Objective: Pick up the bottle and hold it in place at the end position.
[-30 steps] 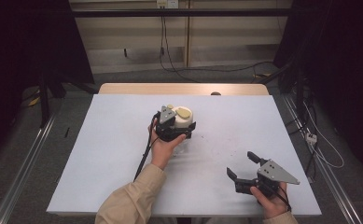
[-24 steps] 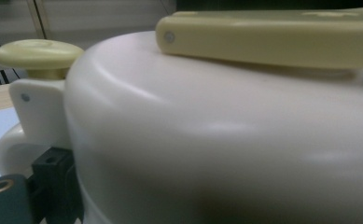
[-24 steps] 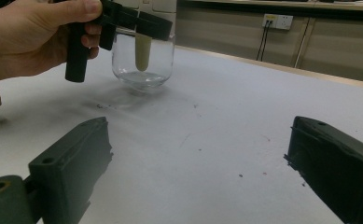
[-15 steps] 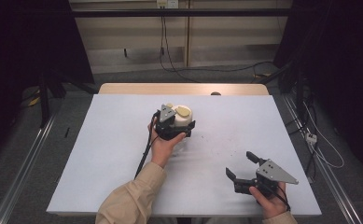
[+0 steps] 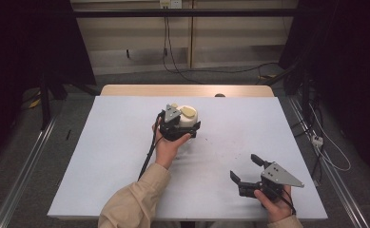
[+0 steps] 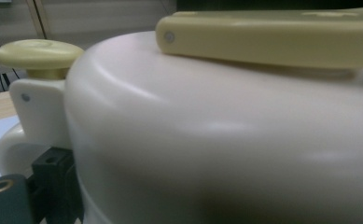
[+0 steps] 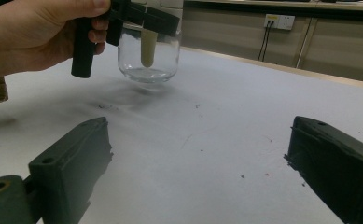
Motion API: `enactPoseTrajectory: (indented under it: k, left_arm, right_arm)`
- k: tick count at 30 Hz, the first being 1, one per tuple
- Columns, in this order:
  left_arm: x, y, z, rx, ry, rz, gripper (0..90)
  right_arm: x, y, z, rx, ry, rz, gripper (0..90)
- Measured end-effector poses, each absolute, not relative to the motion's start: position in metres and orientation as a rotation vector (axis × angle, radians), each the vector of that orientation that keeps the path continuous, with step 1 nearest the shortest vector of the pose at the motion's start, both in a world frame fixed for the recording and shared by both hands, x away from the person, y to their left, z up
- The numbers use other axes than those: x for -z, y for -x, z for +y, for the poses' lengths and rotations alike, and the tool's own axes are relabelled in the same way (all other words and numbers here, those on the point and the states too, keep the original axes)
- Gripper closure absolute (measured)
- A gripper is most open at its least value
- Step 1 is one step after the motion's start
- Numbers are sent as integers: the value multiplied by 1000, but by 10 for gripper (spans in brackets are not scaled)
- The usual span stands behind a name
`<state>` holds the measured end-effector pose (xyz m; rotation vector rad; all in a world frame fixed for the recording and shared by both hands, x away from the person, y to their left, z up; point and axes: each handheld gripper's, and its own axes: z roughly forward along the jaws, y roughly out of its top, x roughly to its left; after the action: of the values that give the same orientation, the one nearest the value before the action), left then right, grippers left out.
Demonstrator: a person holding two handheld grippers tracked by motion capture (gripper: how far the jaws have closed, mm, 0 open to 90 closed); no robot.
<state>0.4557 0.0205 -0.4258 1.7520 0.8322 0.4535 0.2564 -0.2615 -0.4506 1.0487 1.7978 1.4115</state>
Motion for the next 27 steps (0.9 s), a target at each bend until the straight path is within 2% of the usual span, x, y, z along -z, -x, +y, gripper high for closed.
enactPoseTrajectory:
  k: [27]
  left_arm:
    - [436, -461, 13, -459, -1760, 823, 64]
  right_arm:
    - [451, -257, -261, -1414, -1047, 1802, 53]
